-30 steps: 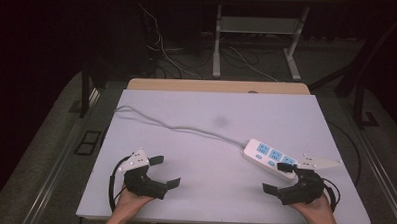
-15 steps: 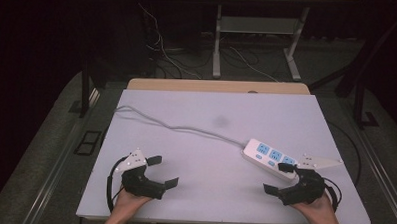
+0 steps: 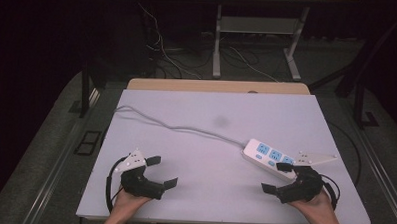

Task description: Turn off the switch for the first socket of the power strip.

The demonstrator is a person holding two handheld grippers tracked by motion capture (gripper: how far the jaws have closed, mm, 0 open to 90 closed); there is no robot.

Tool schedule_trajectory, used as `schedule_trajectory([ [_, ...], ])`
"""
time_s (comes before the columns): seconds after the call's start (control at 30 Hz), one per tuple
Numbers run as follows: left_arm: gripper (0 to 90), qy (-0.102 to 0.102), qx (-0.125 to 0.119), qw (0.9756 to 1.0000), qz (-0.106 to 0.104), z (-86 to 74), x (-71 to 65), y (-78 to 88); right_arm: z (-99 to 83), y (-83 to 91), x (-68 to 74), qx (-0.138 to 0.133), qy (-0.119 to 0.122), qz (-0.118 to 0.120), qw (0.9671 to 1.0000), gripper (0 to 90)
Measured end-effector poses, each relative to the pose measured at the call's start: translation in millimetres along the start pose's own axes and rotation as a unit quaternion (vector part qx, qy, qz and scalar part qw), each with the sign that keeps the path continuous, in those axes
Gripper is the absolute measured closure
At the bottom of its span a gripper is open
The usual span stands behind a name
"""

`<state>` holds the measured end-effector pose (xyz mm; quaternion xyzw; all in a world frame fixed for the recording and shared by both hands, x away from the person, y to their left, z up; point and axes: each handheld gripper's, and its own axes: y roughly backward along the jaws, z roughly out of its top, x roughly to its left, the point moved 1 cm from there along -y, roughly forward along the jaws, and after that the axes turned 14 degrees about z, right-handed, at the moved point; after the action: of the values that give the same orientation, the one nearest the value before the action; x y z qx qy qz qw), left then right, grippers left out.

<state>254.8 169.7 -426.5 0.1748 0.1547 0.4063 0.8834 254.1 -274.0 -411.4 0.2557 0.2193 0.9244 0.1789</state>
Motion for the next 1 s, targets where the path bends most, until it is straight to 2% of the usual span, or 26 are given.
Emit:
schedule_trajectory([
  [0.53, 0.0, 0.005, -0.003, 1.0000, 0.007, -0.2, 2.2, 1.3, 13.2, 0.0, -4.4, 0.027, -0.004, 0.002, 0.9996, 0.9],
  [1.0, 0.0, 0.007, -0.001, 0.9999, 0.007, -0.7, 1.9, 0.6, 34.4, 12.0, -13.6, 0.047, 0.005, -0.004, 0.9989, 1.0],
])
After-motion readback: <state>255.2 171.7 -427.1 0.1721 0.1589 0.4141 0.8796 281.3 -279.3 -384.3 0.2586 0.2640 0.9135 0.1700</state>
